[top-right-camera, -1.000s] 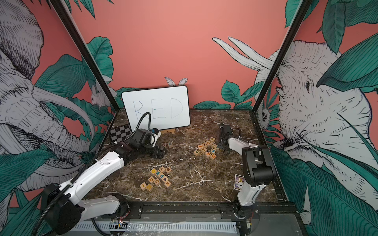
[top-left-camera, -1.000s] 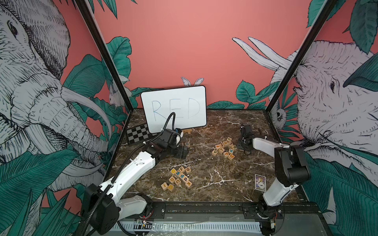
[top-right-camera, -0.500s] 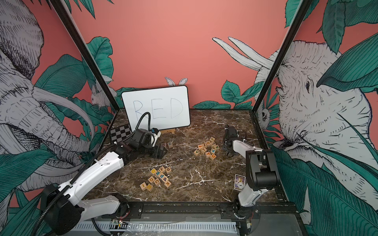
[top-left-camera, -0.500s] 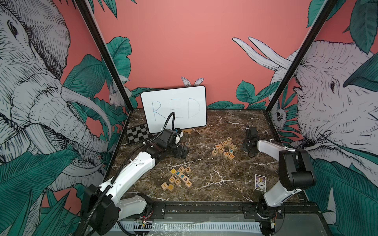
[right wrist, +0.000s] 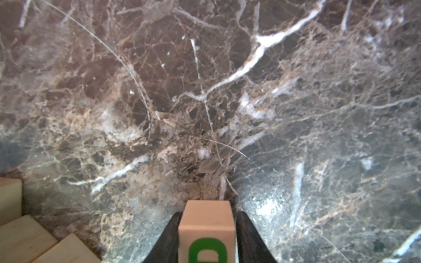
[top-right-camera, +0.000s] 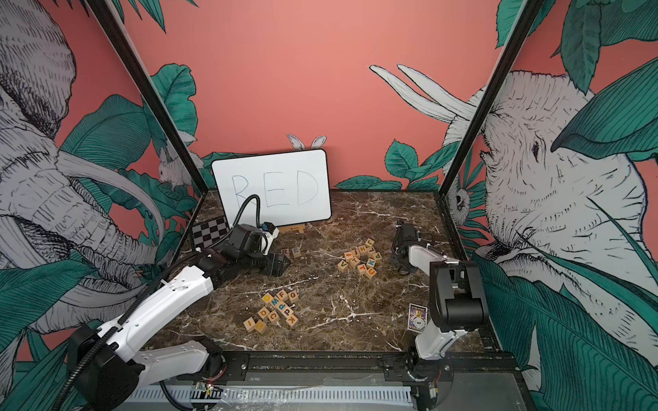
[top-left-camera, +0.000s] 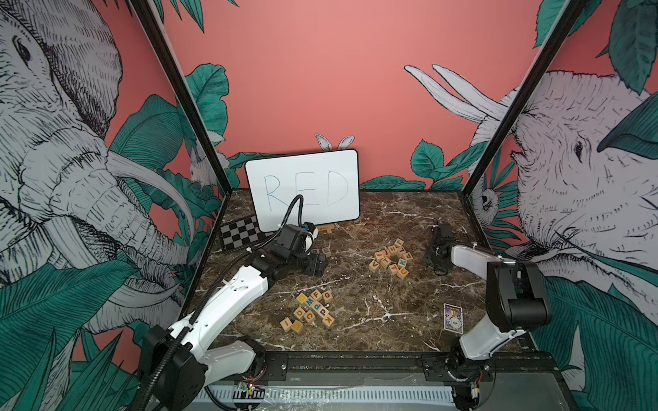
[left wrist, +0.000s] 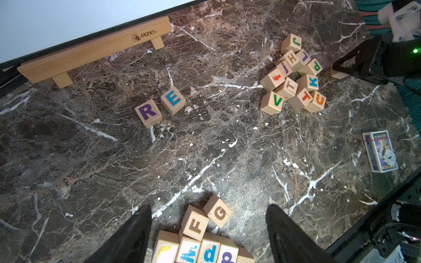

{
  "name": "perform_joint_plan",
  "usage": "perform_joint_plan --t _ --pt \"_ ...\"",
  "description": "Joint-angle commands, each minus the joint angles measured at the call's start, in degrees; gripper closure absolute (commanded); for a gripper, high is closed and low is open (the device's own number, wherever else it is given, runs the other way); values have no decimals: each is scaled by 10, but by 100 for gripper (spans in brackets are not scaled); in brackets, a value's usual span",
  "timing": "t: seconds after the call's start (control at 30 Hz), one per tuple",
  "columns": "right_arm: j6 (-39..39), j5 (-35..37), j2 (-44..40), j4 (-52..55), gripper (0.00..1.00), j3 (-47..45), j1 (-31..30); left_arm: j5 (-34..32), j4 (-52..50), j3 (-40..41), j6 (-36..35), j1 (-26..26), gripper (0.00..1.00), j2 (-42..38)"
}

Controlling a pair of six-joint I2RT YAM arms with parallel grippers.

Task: Assemble the uppercase word "red" with letter blocks
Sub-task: Move the letter block to the center of the board.

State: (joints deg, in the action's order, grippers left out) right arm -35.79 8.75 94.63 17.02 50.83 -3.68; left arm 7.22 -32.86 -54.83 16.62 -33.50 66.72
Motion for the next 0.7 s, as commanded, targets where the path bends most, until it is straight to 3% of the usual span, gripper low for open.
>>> perform_joint_plan --t 0.0,0.17,0.33,0.67 --pt "-36 -12 -8 -4 67 -9 1 -3 7 0 -5 0 19 -16" --pt "-119 -16 -16 24 71 -15 1 -3 11 2 -5 0 19 -23" --pt "-267 -71 -24 11 71 -54 -10 -2 12 3 -2 0 19 -24" --pt "-388 6 -73 57 70 -58 -99 -1 13 4 -2 0 19 -27"
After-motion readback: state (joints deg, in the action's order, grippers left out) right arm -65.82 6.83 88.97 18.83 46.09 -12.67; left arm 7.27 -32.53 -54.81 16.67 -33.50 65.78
